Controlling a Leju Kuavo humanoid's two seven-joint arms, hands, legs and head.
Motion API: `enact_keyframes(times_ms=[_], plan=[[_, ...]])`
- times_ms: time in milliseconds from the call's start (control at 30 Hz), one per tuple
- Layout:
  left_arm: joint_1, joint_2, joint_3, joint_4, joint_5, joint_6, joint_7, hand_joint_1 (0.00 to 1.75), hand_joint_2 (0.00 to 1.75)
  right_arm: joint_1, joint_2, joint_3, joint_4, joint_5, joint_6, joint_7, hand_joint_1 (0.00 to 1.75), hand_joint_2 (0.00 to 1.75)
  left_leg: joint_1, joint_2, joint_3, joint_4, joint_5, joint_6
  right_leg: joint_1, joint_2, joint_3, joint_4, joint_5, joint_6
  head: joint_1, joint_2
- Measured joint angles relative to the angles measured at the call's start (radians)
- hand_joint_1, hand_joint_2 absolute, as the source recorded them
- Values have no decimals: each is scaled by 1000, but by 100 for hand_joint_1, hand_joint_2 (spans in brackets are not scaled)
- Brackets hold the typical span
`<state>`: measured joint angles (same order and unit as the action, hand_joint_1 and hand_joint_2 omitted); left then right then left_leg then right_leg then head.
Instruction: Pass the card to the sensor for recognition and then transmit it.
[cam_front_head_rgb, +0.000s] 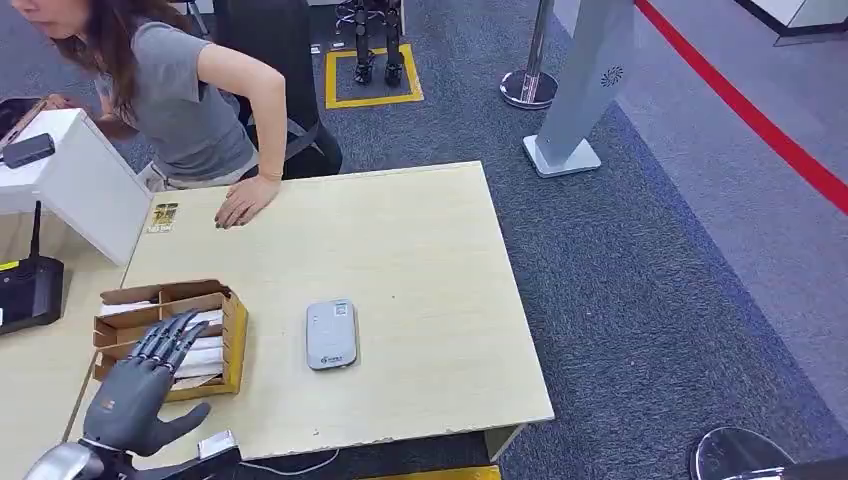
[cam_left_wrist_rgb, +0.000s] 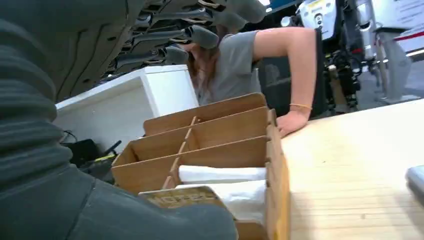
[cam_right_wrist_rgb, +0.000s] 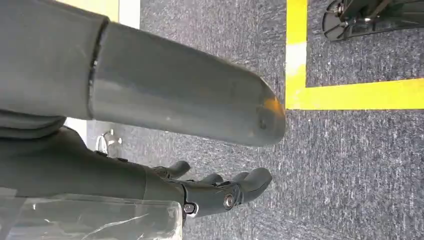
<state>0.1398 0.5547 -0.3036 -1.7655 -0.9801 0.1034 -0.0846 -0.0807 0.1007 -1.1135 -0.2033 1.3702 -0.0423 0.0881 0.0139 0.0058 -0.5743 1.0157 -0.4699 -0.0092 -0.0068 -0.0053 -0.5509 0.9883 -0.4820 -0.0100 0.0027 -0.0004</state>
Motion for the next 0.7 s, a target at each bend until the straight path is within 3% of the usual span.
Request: enact_keyframes(times_ms=[167, 467, 700], plan=[[-47, 0, -29, -1, 36, -37, -41, 0, 175, -2, 0, 2, 0, 3, -7, -8, 0, 0, 0, 0, 0, 0, 0, 0, 0, 0, 0, 0, 0, 0, 0, 0], [-111, -1, -63, 6, 54, -51, -55, 0, 175, -4, -1, 3, 0, 3, -18, -16, 0, 0, 0, 0, 0, 0, 0, 0, 0, 0, 0, 0, 0, 0, 0, 0], [-220, -23, -161, 73, 83, -72, -75, 0, 175, -7, -3, 5, 0, 3, -27, -24, 0, 0, 0, 0, 0, 0, 0, 0, 0, -1, 0, 0, 1, 0, 0, 0]])
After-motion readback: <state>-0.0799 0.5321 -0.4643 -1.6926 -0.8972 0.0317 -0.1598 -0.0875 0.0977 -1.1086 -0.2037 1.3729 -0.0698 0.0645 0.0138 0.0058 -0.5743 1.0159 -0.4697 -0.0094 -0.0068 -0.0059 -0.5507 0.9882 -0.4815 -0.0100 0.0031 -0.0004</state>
